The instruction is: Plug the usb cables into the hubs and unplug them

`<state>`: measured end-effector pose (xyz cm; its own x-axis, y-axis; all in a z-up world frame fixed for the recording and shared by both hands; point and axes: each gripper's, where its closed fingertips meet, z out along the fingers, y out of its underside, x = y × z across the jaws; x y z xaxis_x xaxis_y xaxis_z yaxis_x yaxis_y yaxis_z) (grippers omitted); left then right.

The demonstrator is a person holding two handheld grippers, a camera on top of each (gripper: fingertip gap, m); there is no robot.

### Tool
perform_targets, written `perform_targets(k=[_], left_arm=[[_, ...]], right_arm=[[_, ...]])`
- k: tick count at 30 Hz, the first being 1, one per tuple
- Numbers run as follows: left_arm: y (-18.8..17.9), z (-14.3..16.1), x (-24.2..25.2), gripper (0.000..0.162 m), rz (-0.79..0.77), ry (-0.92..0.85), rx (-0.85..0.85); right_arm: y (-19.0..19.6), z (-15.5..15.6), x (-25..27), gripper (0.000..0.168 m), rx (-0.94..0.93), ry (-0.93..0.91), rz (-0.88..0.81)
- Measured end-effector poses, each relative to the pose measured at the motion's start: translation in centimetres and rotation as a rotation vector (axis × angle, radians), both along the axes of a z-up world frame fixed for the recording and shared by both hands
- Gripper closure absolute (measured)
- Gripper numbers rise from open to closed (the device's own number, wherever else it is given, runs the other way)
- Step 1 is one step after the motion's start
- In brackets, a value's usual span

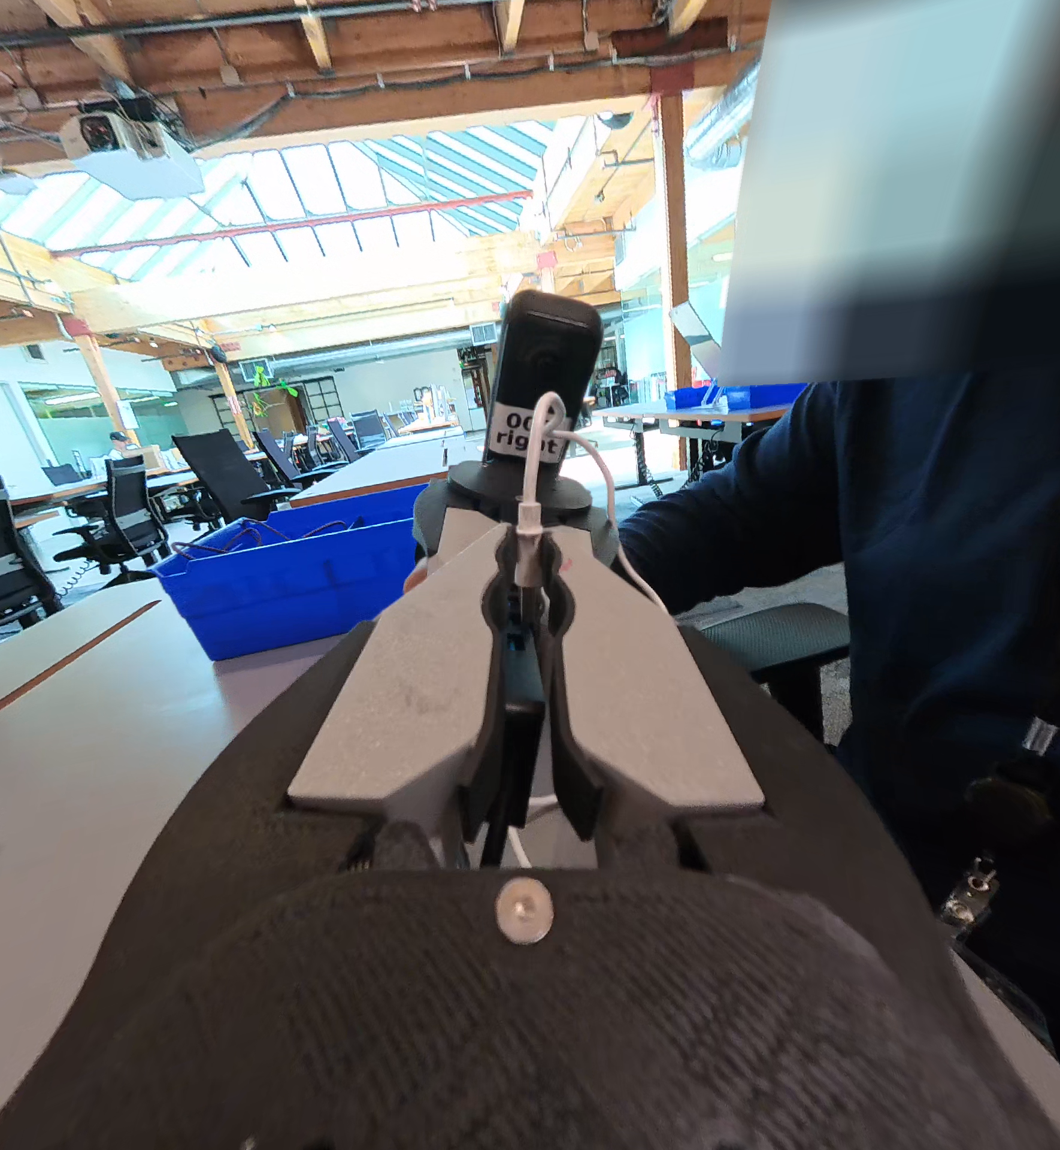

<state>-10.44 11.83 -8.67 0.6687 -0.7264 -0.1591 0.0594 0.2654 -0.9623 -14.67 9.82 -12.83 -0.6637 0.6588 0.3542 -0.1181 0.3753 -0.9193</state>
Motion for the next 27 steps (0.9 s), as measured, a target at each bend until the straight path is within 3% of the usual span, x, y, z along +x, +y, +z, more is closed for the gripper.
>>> perform_targets(k=[7,27], left_arm=[[-0.9,1.7,-2.1,0.158,-0.005,-0.089,0.04],[0.3,-0.2,-1.9,0.158,0.034,-0.023,-0.013]], right_arm=[[1.0,-0.1,-0.1,0.161,0.001,-0.011,-0.019],[0.9,-0.4,0.0,0.16,-0.008,-0.061,-0.019]])
